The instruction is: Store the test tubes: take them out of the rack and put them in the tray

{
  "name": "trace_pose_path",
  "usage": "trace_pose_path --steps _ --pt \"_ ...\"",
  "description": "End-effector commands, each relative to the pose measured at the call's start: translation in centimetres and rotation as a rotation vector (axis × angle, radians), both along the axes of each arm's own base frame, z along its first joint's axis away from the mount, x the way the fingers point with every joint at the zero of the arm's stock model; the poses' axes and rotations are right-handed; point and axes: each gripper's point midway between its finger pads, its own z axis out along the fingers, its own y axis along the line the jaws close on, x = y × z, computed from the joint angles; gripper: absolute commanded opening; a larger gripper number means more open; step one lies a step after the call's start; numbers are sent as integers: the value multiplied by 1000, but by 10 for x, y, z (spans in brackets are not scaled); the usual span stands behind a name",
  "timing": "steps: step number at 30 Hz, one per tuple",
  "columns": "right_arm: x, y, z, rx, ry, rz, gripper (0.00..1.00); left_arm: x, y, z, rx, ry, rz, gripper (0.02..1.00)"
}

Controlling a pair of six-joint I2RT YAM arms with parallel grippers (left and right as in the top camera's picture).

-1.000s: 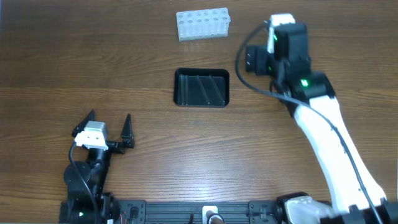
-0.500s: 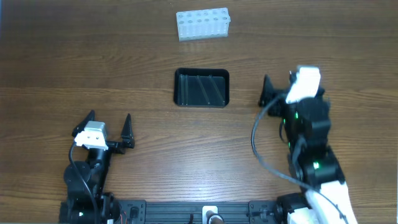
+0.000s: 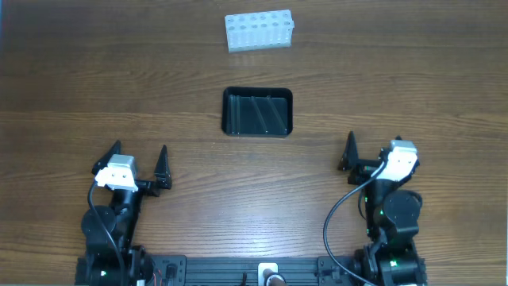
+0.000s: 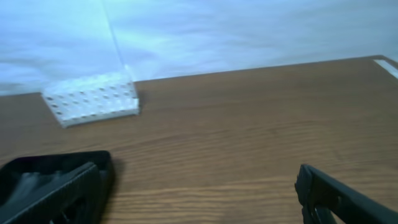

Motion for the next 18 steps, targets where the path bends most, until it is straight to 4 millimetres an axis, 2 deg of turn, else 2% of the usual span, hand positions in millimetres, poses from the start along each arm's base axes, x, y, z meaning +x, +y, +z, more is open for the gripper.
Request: trace_pose_path --steps 1,9,14,18 --pt "-5 1 -7 -71 -19 29 993 0 -1 -1 10 -4 -10 1000" --pt "-7 0 -40 -138 39 38 991 0 -1 -1 10 -4 -10 1000" --pt "-9 0 -50 -165 83 41 993 0 -1 -1 10 -4 -10 1000" --pt "-9 -1 -48 -171 75 40 991 0 -1 -1 10 -4 -10 1000"
